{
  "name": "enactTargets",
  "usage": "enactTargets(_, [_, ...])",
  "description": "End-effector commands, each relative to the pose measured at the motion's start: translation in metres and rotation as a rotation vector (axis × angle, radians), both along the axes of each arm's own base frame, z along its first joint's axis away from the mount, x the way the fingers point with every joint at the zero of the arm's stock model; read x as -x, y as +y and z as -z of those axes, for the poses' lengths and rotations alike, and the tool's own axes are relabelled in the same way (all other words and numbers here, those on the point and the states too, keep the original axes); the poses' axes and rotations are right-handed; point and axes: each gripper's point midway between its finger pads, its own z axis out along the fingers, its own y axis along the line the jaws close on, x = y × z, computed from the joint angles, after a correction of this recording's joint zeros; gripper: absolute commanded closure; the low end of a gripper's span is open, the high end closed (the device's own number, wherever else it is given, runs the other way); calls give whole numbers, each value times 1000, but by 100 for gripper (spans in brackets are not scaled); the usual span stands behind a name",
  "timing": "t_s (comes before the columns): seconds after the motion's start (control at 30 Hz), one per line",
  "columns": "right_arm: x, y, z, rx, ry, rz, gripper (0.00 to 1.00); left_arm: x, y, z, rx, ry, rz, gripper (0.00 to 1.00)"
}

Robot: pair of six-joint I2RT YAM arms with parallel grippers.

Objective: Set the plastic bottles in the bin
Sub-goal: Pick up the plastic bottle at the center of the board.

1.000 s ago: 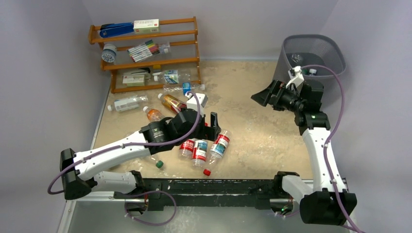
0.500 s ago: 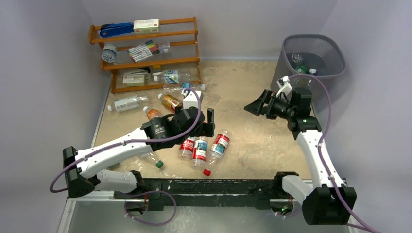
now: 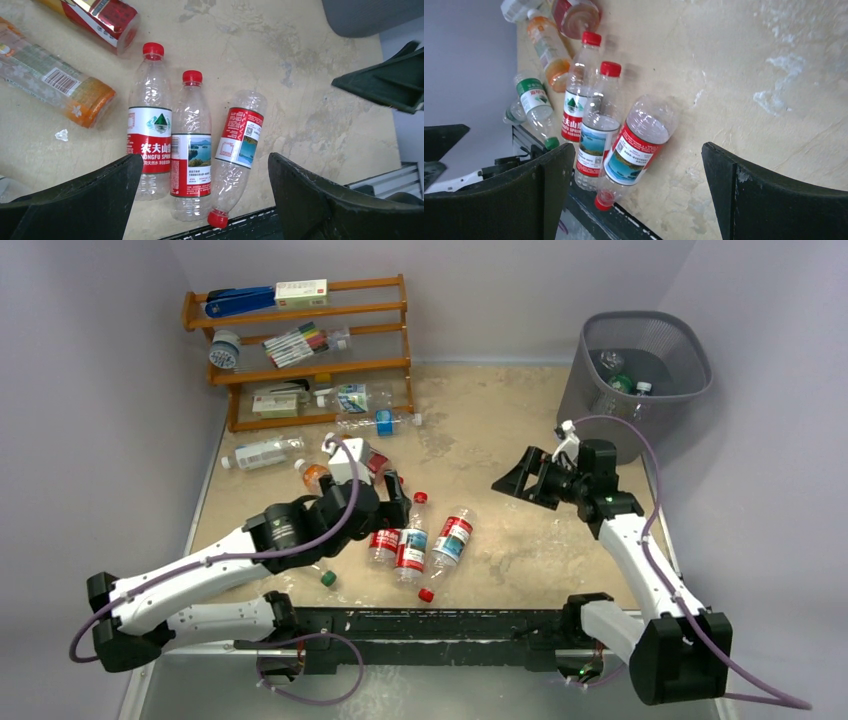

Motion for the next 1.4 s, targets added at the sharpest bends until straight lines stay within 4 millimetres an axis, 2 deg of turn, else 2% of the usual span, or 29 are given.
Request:
enactTargets(0.0, [-1, 12, 0, 6, 11, -2, 0, -7, 12, -22, 89, -57, -92, 4])
enactTargets(0.2, [4, 26, 3, 21, 46, -36, 0, -12, 12, -26, 92, -60, -124, 4])
enactTargets(0.4, [23, 31, 25, 32, 101, -50, 0, -17, 4, -25, 57, -58, -123, 3])
enactTargets(0.63, [44, 61, 38, -2, 146, -90, 0, -20, 1, -23, 68, -76, -120, 4])
enactTargets(0.73, [55, 77, 42, -8, 169, -98, 0, -20, 8, -11, 43, -64, -157, 4])
enactTargets(0.87, [72, 89, 48, -11, 194, -101, 0, -10, 0, 16, 19, -24, -89, 3])
enactTargets(1.03, [88, 110, 54, -11, 238, -84, 0, -1, 6, 33, -25, -7, -42, 3])
enactTargets(1.23, [87, 123, 66, 73, 267, -51, 0, 9, 1, 48, 40, 19, -1, 3])
enactTargets(1.37, [86, 128, 87, 126, 339, -17, 0, 10, -5, 46, 49, 15, 26, 3])
